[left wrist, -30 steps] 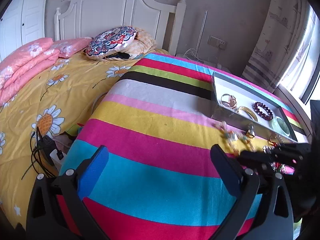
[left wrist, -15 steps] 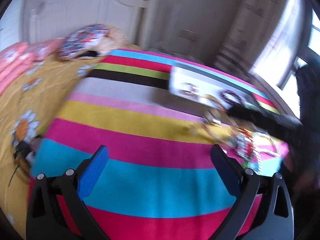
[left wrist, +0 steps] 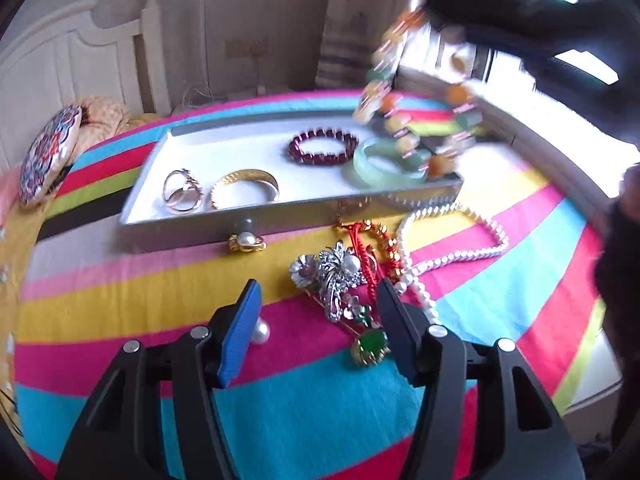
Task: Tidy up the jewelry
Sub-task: 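Grasp the silver pearl brooch with the left tool while the right tool lifts the necklace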
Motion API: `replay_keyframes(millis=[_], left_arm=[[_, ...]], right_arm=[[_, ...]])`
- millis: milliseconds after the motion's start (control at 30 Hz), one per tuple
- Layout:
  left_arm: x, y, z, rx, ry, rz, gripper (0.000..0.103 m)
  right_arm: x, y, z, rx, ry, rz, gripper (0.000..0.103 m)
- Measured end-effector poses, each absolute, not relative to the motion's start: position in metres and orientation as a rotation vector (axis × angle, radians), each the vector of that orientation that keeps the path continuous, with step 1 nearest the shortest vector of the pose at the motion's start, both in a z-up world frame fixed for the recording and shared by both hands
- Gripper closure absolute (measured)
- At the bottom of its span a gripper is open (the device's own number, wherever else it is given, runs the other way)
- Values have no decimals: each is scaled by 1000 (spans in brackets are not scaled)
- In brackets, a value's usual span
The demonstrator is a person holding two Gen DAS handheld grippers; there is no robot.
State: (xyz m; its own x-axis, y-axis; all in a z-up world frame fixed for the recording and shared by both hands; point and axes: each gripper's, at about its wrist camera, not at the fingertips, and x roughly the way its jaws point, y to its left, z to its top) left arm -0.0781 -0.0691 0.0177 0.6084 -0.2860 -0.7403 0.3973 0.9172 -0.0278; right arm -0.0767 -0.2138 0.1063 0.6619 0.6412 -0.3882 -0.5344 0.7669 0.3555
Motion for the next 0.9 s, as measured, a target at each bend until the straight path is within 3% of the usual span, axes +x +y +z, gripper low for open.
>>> replay_keyframes(millis=[67, 200, 500, 600, 667, 900], left_arm=[[-72, -75, 13, 190, 852, -389, 46], [-64, -84, 8, 283, 886, -416, 59], [-56, -109, 9, 588, 894, -486, 60], [-49, -113, 9, 598, 897, -523, 64], [-46, -114, 9, 600, 894, -545, 72], [-59, -98, 27, 477, 842, -571, 73]], right_arm=[[-82, -225, 105, 226, 516, 658, 92], [-87, -242, 97, 252, 520, 632, 92], [-92, -259, 82, 295, 520, 621, 92], [-92, -263, 78, 313, 519, 617, 92], [-94, -267, 76, 322, 516, 613, 92], [-102, -282, 78, 334, 496, 591, 92]])
